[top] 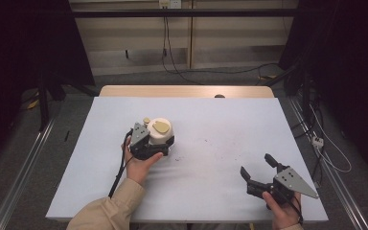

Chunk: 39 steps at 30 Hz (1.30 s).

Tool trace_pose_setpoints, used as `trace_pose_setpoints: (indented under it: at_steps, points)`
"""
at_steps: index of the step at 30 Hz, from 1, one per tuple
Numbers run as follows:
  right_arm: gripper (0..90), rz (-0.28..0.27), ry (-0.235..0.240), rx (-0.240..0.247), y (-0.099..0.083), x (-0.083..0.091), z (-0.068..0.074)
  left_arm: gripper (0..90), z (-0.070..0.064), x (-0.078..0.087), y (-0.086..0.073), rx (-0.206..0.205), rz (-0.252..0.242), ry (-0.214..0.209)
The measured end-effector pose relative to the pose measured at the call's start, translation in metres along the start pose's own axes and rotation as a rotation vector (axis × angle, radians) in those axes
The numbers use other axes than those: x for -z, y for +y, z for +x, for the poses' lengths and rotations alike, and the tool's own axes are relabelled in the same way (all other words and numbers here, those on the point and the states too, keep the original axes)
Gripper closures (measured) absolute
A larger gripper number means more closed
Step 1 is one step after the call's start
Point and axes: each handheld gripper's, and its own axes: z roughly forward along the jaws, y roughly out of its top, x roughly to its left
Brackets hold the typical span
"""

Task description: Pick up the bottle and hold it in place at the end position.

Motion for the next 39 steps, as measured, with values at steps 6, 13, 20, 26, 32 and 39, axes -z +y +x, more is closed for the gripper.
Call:
trace_pose_setpoints:
  at_steps: [6, 13, 20, 26, 32, 39]
  points:
    - [6.5, -0.002, 0.001, 0.003, 0.000, 0.000, 0.000, 6.0, -0.002, -0.005, 0.004, 0.005, -0.005, -0.004]
    - [6.5, -0.003, -0.002, 0.006, 0.000, 0.000, 0.000, 6.0, -0.002, -0.012, 0.004, 0.012, -0.007, -0.011]
    - [6.5, -0.001, -0.002, 0.006, 0.000, 0.000, 0.000, 6.1, -0.003, -0.018, 0.004, 0.013, -0.008, -0.015]
    - [6.4, 0.000, -0.003, 0.007, 0.000, 0.000, 0.000, 6.1, -0.004, -0.022, 0.005, 0.009, -0.003, -0.018]
    - [6.4, 0.002, -0.002, 0.005, -0.001, 0.000, 0.000, 6.1, -0.007, -0.027, 0.008, 0.012, -0.006, -0.031]
    - [6.5, 0.004, -0.001, 0.006, -0.001, 0.000, 0.000, 6.1, -0.010, -0.032, 0.008, 0.011, 0.000, -0.038]
